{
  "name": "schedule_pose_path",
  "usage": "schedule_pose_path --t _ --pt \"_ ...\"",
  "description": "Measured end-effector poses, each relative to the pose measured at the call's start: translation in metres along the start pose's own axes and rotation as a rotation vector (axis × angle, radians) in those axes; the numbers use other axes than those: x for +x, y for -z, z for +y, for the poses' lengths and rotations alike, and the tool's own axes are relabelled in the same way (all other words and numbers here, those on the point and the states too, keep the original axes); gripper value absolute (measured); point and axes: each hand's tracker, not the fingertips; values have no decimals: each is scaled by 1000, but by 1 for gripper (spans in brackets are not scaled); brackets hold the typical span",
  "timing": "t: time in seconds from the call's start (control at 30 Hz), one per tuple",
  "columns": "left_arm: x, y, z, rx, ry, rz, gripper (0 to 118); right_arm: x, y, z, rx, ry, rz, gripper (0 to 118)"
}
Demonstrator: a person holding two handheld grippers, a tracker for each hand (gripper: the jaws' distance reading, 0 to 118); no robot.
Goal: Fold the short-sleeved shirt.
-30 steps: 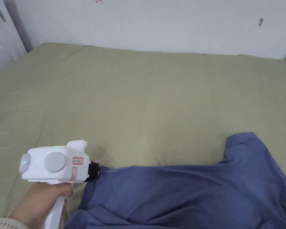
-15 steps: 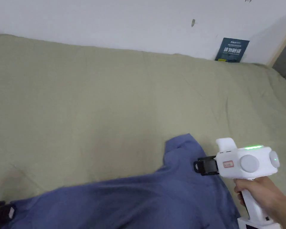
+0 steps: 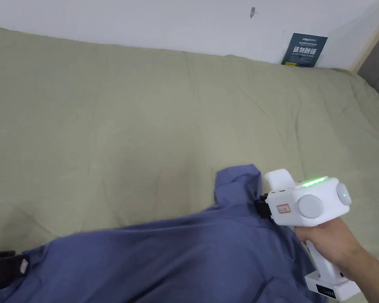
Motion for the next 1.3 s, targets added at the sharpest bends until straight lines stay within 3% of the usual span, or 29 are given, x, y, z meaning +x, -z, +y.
schedule_pose_path --t 0.1,0.33,0.63,0.93,1.1,1.13,1.17,1.2,1.23,1.27,1.3 --pt "1 -8 2 24 1 -1 7 4 -26 0 88 63 56 2" --pt "3 -60 -8 97 20 -47 7 10 -129 -20 249 90 138 2" --pt "-18 -109 -73 135 -19 -103 7 -13 -245 -120 337 116 210 2" --pt "-33 -66 -143 -88 -6 -38 7 -33 -202 -232 68 208 206 2" --pt "-15 -79 -142 -17 -39 -22 7 -38 -195 -241 61 229 173 3" --pt "-12 -88 -143 -6 -31 -15 12 -31 -190 -247 74 242 173 8" --pt "-10 -98 -145 26 -32 -9 30 -32 -198 -248 85 257 151 25" --pt "-7 -113 -150 59 -35 3 73 -35 -210 -251 112 259 115 67" --pt "-8 -127 -155 102 -11 21 94 -41 -224 -253 154 236 88 92" --pt "-3 -143 -165 138 3 30 98 -50 -242 -256 208 211 71 100" --pt "3 -157 -172 241 48 58 98 -60 -257 -257 271 201 52 100"
